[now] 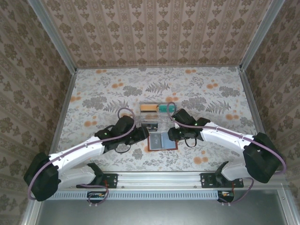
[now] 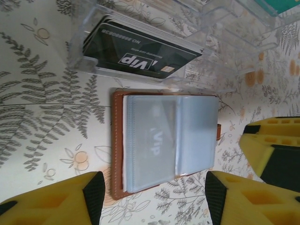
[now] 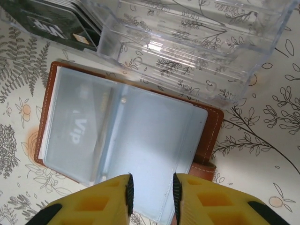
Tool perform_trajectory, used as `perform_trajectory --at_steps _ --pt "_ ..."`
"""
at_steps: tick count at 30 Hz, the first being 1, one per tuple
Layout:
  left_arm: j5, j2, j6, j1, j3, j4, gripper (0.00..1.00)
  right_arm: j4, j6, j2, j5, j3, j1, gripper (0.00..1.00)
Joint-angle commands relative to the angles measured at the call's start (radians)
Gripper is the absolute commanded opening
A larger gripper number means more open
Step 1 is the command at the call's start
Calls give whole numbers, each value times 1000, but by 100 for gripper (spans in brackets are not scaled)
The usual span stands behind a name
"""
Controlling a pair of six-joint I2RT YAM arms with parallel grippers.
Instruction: Take the credit cards out of the card holder
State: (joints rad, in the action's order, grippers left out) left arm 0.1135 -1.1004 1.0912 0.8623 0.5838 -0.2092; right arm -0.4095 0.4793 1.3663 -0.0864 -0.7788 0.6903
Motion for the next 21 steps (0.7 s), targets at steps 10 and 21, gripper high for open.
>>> perform_trajectory --at_steps 10,21 --pt "-27 -189 49 70 19 198 57 87 14 77 -54 58 -14 27" --pt "35 -303 39 77 24 276 50 104 15 131 -50 67 -16 24"
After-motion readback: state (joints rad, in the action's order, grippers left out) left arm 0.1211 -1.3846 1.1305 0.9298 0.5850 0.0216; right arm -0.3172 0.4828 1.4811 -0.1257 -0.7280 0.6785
